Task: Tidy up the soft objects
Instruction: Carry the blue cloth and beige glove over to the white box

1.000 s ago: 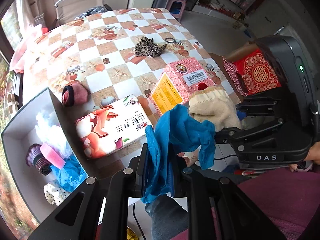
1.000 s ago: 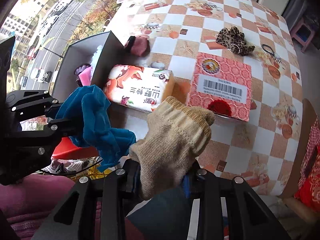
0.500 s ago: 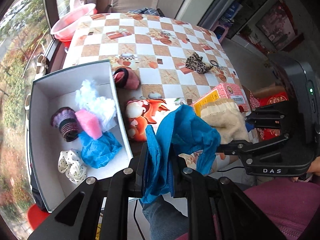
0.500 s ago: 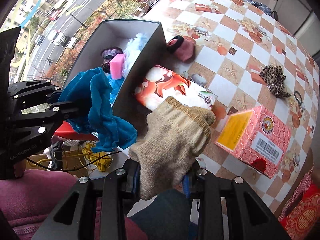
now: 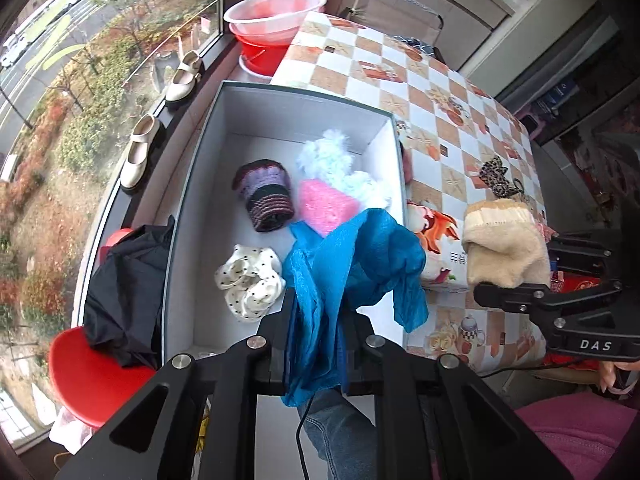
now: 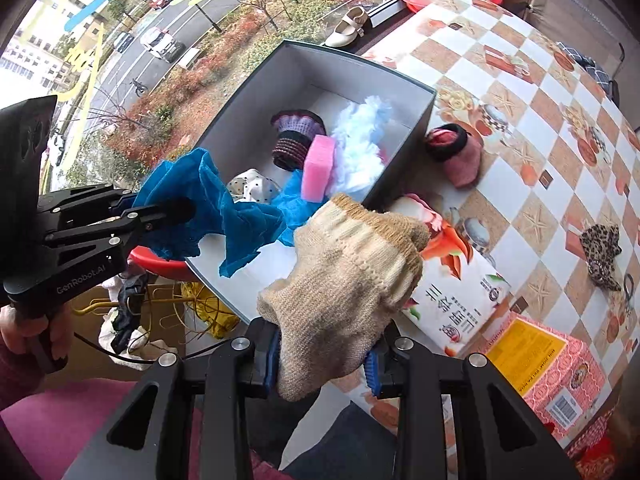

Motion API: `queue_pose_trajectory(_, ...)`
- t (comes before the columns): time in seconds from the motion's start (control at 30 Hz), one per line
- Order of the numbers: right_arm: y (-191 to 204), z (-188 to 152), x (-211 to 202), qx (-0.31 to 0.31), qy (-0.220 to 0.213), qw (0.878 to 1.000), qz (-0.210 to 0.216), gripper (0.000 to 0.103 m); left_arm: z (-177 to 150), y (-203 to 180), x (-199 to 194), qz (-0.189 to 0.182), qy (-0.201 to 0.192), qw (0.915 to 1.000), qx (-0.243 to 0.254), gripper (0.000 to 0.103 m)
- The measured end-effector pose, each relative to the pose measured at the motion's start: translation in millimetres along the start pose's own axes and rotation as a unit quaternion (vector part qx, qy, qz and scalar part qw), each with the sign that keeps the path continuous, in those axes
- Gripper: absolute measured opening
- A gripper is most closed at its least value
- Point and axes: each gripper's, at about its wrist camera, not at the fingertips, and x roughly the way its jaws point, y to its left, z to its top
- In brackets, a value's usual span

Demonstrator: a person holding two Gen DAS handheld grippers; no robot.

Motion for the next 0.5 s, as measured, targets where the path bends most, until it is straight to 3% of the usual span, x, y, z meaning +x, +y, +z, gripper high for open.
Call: queue_pose_trajectory(0.5,51.0,33.7,26.6,-0.060,0.019,0.998,0.019,0.034,-21.6,31.2,14.8,0.042,0.017,0.9979,-0.045,0.018)
